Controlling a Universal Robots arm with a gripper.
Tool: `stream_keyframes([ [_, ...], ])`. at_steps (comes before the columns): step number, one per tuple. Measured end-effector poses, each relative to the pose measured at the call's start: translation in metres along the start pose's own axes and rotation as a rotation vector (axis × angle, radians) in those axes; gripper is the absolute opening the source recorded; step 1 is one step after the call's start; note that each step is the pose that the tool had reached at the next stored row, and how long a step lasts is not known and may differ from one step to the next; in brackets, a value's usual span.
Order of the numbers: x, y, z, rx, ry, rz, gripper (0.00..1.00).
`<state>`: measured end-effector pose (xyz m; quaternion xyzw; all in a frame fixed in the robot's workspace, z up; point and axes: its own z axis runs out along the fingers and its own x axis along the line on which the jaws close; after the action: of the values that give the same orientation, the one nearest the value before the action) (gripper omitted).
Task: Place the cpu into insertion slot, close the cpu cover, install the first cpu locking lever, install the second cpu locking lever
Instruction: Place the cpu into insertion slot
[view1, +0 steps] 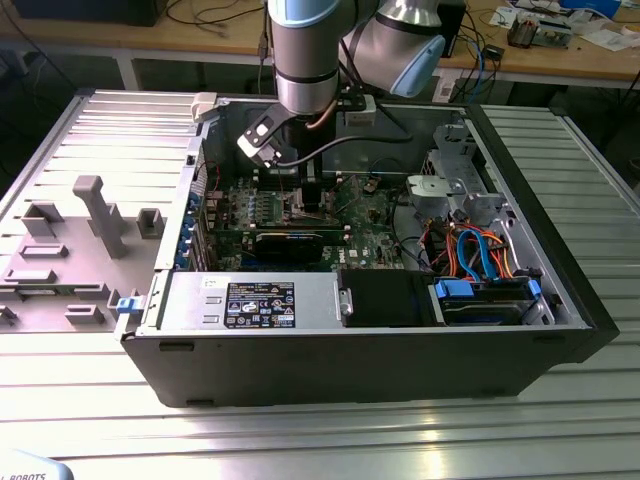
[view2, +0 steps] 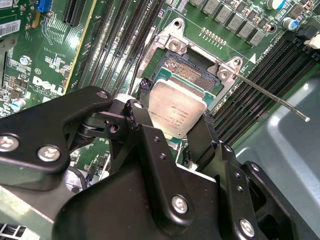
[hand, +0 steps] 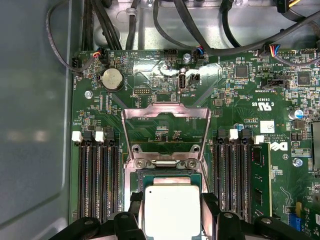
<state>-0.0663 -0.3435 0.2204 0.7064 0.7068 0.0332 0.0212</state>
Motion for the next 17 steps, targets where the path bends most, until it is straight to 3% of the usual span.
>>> stream_keyframes([
  [17,0.0009,-0.0038,0.0123,0.0002,0.0009,0.0,0.54],
])
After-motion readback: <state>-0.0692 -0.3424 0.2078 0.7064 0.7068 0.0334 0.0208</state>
